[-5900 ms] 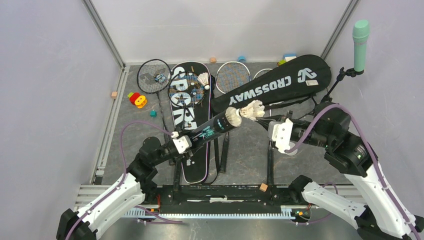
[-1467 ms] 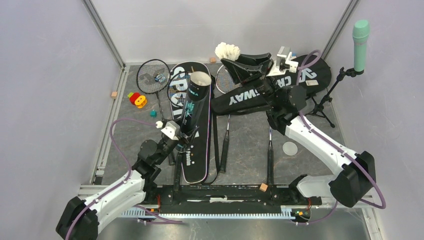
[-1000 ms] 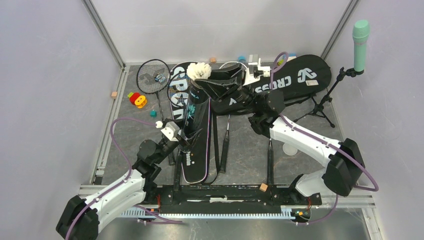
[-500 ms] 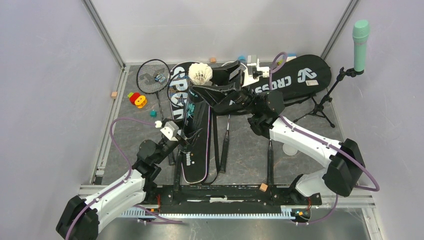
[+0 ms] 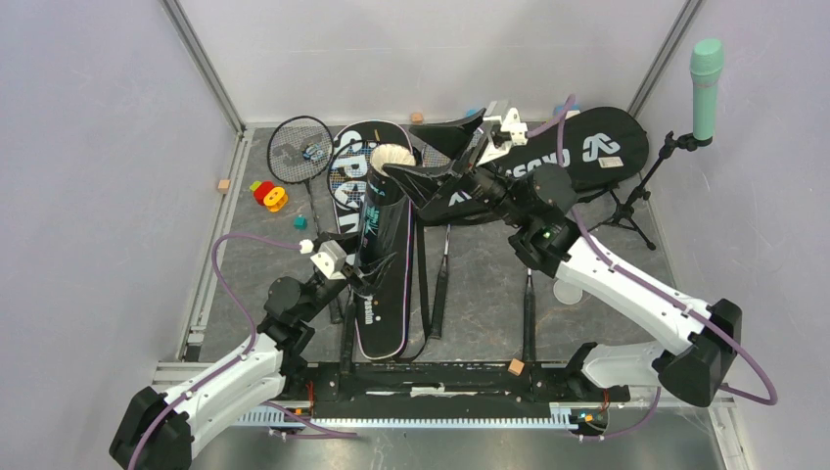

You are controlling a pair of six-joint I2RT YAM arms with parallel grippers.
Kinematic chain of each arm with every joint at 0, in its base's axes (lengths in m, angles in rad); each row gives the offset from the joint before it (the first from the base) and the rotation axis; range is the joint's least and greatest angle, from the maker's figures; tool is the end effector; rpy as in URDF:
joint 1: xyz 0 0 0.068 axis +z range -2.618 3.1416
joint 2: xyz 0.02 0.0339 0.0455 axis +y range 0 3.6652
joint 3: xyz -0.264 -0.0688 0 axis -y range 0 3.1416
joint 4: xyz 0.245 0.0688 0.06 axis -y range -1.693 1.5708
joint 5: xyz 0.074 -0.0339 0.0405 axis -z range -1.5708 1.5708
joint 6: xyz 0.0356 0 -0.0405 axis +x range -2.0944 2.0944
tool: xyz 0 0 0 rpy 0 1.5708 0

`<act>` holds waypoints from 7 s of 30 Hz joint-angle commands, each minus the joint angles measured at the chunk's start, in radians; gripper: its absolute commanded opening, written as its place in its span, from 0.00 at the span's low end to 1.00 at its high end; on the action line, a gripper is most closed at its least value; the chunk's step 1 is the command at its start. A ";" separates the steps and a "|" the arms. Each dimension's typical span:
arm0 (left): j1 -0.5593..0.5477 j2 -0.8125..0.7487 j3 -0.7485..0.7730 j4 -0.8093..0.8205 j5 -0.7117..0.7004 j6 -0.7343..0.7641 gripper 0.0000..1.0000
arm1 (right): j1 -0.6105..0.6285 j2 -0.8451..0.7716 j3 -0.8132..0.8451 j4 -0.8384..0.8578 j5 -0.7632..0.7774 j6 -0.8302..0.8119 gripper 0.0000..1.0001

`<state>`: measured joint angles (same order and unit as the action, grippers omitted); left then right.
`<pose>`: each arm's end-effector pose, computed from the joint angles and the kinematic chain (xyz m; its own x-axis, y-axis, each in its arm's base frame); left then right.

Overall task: Pack up the badminton gear
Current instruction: Place the shuttlecock at the shuttle tube, then adjust the lid at the center of the board, then close the lid on the shuttle tube.

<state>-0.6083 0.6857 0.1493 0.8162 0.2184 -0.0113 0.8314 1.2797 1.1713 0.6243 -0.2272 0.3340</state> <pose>0.1281 -0.0986 0.2371 0.2184 -0.1655 -0.9617 0.7313 0.6803 0.0490 0.1887 0.2188 0.4532 0.0348 0.5121 -0.8582 -0.9138 0.3640 0.1802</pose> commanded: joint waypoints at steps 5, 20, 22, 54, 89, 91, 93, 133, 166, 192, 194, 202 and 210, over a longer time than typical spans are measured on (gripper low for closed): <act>-0.001 -0.037 0.053 -0.085 0.148 0.145 0.18 | 0.004 -0.104 0.180 -0.435 0.006 -0.250 0.98; -0.001 -0.129 0.080 -0.346 0.354 0.321 0.17 | 0.004 -0.373 0.252 -1.208 0.069 -0.612 0.98; -0.001 -0.134 0.081 -0.355 0.356 0.325 0.17 | 0.003 -0.400 0.234 -1.225 0.046 -0.637 0.98; -0.001 -0.130 0.082 -0.342 0.376 0.319 0.15 | 0.003 -0.049 0.409 -1.341 -0.045 -0.765 0.98; -0.001 0.037 0.064 0.048 -0.384 0.058 0.20 | -0.330 -0.368 -0.412 -1.270 0.930 0.077 0.98; -0.001 0.039 0.063 0.046 -0.377 0.056 0.20 | -0.396 -0.362 -0.470 -1.239 0.843 0.065 0.96; -0.001 0.035 0.062 0.043 -0.374 0.056 0.20 | -0.467 -0.355 -0.536 -1.193 0.744 0.042 0.92; -0.001 0.049 0.064 0.037 -0.344 0.075 0.17 | -0.686 -0.206 -0.742 -0.935 0.312 -0.057 0.35; -0.001 0.056 0.168 -0.399 0.448 0.328 0.17 | -0.674 -0.654 -0.263 -0.667 -0.908 0.049 0.00; -0.002 0.089 0.207 -0.460 0.459 0.344 0.17 | -0.666 -0.632 -0.320 -0.227 -0.984 0.460 0.00; -0.001 0.092 0.209 -0.459 0.460 0.342 0.17 | -0.660 -0.622 -0.324 -0.222 -0.981 0.459 0.00; -0.001 0.097 0.210 -0.445 0.469 0.333 0.17 | -0.563 -0.558 -0.346 -0.209 -0.956 0.449 0.00; -0.001 0.090 0.210 -0.446 0.466 0.327 0.17 | -0.467 -0.498 -0.248 -0.604 -0.865 0.154 0.00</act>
<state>-0.6083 0.7887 0.3058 0.2932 0.6819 0.3225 0.3359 0.7593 0.8303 0.2859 -1.1656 0.6903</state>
